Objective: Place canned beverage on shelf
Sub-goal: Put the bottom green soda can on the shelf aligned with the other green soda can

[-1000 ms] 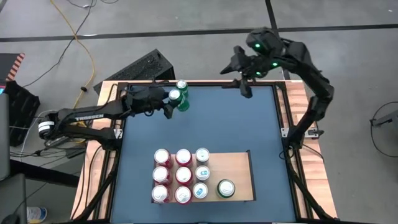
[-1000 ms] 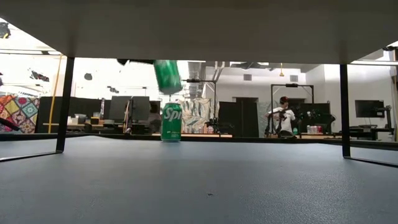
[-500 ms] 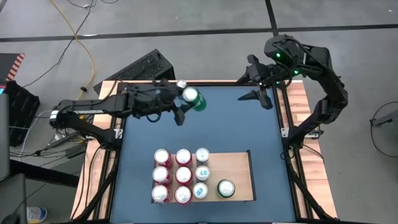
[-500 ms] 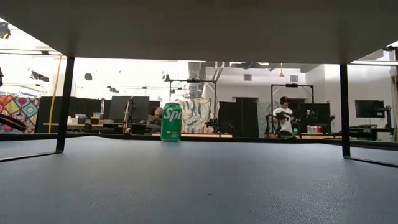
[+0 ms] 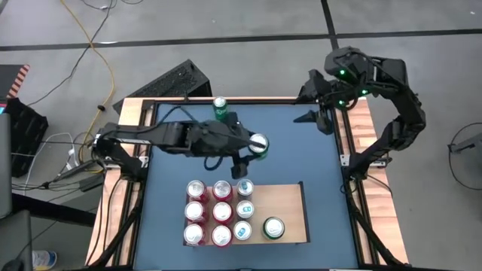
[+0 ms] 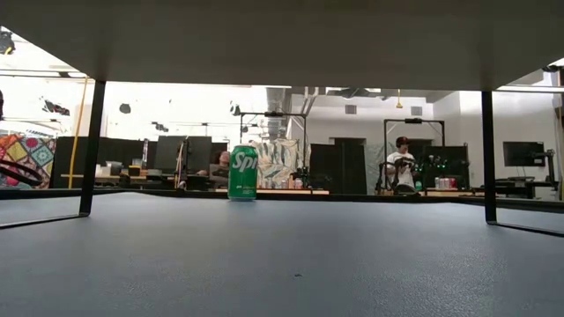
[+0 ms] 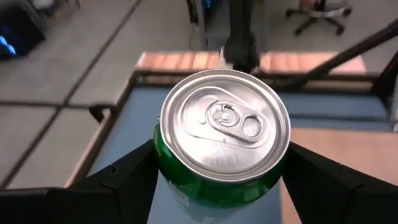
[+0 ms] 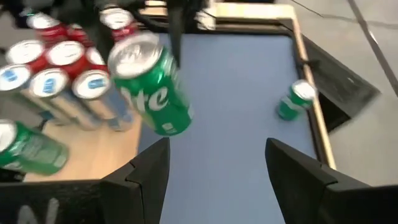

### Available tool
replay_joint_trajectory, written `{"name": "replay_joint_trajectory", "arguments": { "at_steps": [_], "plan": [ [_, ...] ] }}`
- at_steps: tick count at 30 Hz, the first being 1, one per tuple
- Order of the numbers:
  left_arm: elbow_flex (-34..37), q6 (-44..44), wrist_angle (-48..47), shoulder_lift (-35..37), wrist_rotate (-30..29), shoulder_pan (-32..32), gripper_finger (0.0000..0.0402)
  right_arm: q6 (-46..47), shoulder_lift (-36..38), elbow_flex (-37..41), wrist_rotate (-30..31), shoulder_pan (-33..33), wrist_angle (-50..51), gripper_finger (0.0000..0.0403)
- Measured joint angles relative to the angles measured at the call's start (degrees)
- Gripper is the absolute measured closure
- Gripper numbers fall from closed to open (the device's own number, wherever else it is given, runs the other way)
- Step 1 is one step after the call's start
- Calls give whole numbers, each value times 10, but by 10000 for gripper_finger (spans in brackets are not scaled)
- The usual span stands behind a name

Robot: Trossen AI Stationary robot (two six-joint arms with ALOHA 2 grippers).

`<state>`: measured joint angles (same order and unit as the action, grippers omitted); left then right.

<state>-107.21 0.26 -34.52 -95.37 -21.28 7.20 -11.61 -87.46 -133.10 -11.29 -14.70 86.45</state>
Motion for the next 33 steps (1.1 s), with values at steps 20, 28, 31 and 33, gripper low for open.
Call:
{"name": "replay_joint_trajectory", "arguments": {
  "at_steps": [20,28,31,33],
  "plan": [
    [-27,52,-62,37,36,19,116,-66,103,235,178,257,-276,153],
    [-21,38,-95,34,72,-1,115,-69,33,201,203,277,-266,117],
    [-21,20,-119,34,91,-10,115,-77,12,182,224,279,-242,85],
    [-21,6,-125,34,107,-15,115,-94,-6,172,231,279,-236,63]
  ]
}}
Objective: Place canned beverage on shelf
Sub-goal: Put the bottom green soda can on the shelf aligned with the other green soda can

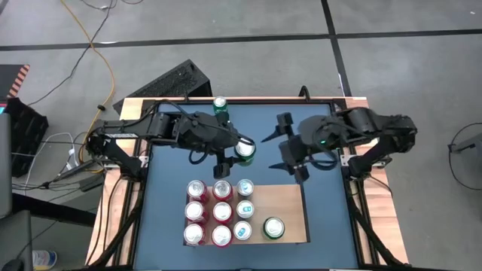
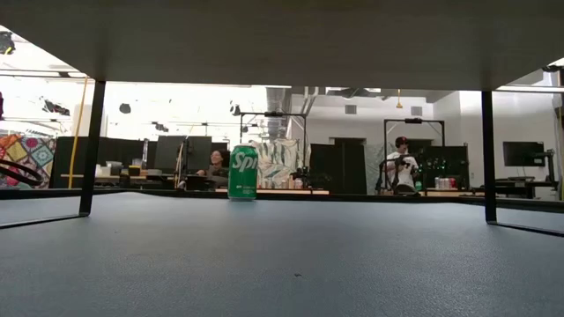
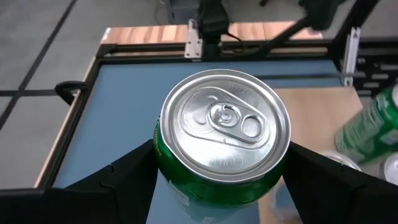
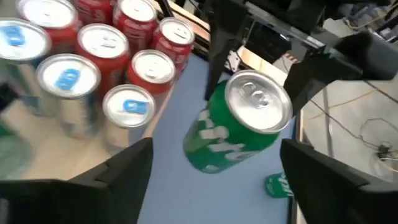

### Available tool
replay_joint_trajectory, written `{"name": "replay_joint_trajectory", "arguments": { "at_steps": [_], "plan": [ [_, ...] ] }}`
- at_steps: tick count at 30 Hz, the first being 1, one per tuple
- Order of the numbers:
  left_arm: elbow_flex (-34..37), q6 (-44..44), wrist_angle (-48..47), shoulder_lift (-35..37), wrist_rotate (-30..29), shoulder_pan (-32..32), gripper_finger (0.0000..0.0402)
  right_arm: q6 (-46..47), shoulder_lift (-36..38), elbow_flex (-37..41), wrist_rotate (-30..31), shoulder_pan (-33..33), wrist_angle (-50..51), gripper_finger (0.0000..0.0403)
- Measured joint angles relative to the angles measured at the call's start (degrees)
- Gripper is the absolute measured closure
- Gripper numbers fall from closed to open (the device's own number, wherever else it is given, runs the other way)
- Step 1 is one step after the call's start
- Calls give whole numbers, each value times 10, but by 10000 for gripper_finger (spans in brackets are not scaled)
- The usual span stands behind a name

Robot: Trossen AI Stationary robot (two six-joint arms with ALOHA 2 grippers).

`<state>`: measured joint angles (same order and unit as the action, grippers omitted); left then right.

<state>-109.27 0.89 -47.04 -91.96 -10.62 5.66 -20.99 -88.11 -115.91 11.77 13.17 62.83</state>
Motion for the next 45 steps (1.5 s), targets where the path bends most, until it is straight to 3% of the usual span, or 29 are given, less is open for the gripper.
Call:
{"name": "replay_joint_trajectory", "arguments": {
  "at_steps": [5,16,45],
  "plan": [
    [0,-26,-6,0,4,-12,115,-19,-33,-46,13,-1,-6,36],
    [0,-61,-17,0,12,-13,115,-51,-107,-131,14,-28,1,35],
    [1,-73,-20,-22,2,-11,115,-58,-149,-135,-15,-52,55,35]
  ]
}}
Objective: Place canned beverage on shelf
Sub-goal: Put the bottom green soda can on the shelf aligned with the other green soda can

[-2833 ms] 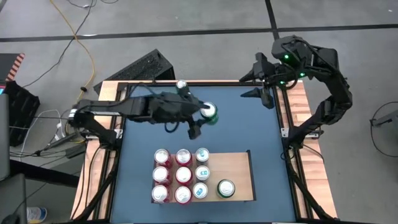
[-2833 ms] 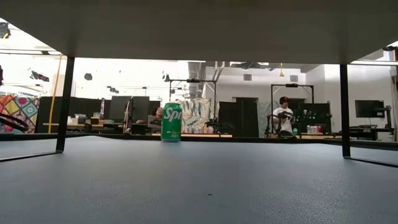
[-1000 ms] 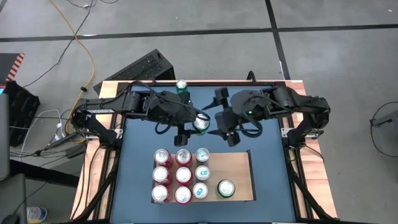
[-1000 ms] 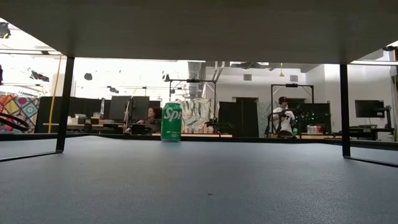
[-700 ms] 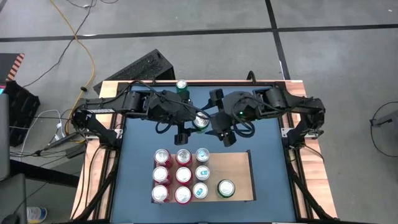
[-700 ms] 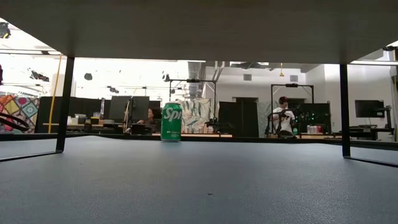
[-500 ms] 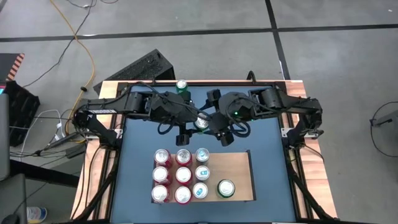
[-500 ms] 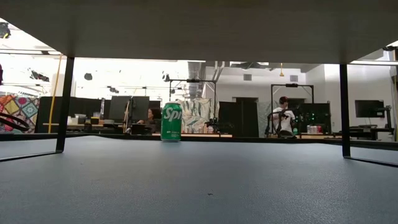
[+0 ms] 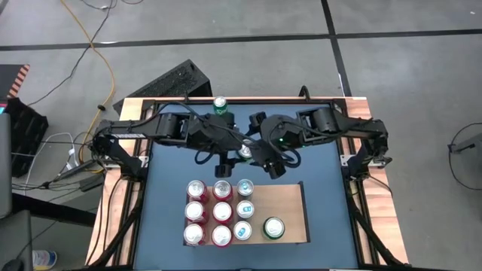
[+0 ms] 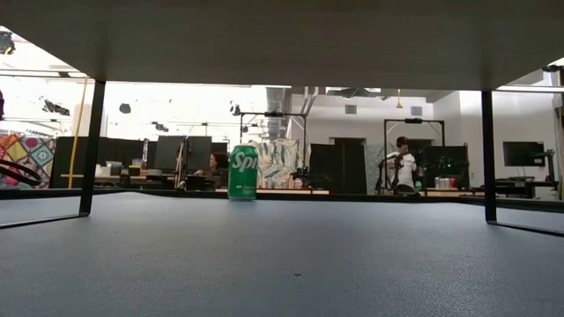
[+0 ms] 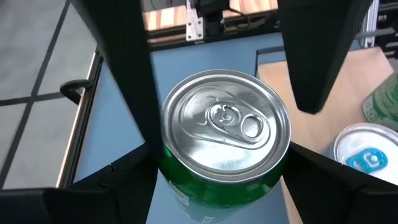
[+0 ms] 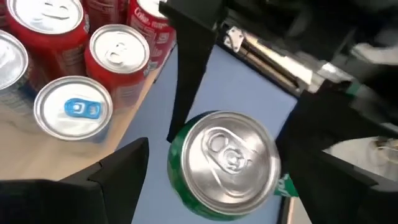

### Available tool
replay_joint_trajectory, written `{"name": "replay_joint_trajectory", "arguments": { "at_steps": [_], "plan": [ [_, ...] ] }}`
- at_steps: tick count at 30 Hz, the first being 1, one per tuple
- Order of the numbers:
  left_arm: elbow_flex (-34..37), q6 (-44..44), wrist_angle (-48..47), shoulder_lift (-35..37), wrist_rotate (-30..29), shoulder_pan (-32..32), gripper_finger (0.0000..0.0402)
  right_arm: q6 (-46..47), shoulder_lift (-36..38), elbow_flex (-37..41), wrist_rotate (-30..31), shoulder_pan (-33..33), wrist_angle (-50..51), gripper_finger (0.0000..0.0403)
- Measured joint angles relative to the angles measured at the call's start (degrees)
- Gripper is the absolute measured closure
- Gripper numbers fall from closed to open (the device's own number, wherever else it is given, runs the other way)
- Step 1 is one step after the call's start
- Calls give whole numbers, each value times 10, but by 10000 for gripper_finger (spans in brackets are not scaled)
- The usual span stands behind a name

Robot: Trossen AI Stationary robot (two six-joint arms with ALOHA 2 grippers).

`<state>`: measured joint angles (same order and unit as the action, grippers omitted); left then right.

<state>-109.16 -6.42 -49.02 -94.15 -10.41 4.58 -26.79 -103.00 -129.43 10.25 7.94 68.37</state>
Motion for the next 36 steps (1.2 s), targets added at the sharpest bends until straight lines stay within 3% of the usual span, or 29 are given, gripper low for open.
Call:
{"name": "replay_joint_trajectory", "arguments": {
  "at_steps": [15,22,26,36],
  "plan": [
    [0,-5,-9,-4,7,3,115,18,0,0,-107,-29,12,65],
    [0,-28,-15,-4,36,5,115,-21,1,0,-133,-28,24,77],
    [0,-31,-8,-3,84,5,115,-42,7,0,-133,-20,25,78],
    [0,-65,-6,-3,115,-1,115,-92,7,-7,-134,-10,23,78]
  ]
}}
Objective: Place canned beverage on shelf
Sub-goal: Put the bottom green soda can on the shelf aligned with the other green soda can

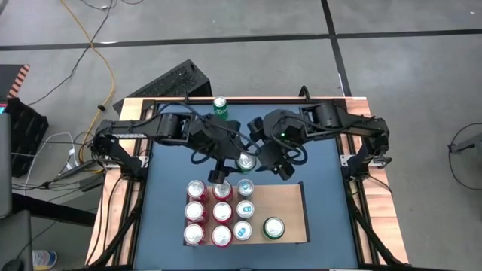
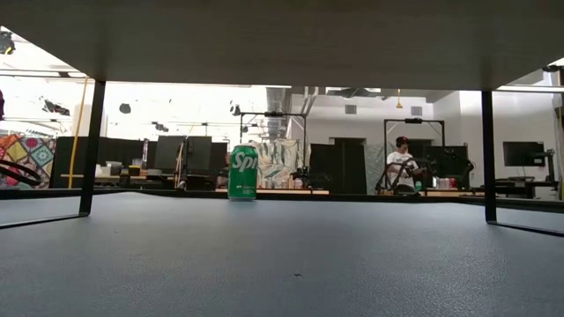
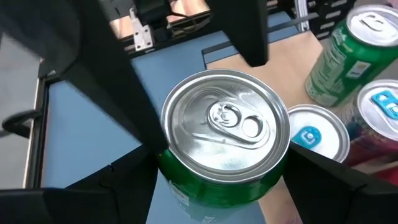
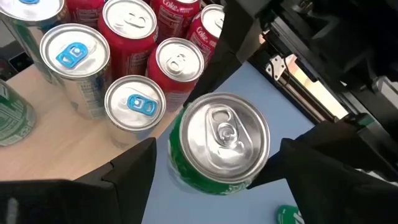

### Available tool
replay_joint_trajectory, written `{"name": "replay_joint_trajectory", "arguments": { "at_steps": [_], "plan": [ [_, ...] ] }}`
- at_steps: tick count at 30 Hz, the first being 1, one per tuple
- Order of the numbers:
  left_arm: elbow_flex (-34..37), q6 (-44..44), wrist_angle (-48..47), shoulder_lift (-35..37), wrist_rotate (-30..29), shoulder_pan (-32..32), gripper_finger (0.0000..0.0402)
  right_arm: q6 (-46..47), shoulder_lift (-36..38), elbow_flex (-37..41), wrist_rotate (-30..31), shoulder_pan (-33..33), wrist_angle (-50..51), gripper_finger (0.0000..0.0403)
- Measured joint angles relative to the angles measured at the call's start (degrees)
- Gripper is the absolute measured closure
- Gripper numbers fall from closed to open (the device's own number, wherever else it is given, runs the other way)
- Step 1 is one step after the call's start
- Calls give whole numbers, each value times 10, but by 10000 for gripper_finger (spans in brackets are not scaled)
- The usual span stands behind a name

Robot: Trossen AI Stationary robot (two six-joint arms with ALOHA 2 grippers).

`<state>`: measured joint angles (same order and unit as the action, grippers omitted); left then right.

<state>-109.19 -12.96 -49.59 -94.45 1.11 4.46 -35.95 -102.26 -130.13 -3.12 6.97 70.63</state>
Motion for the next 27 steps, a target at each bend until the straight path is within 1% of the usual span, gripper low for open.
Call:
{"name": "replay_joint_trajectory", "arguments": {
  "at_steps": [4,8,9,14,20,23,27],
  "plan": [
    [0,-16,-6,0,-3,0,115,-6,0,0,-1,1,7,78],
    [0,-18,-8,0,3,0,115,-1,0,0,-34,-3,14,78],
    [0,-18,-4,0,3,0,115,4,4,0,-43,-2,15,78],
    [-7,-12,24,3,4,0,115,24,42,1,-46,0,10,78],
    [-21,-14,86,5,-33,5,115,73,81,0,-50,-5,-49,78],
    [-21,-14,107,4,-44,8,115,95,90,0,-75,-4,-62,78],
    [-21,-14,142,4,-44,8,115,120,96,0,-137,-8,-72,78]
  ]
}}
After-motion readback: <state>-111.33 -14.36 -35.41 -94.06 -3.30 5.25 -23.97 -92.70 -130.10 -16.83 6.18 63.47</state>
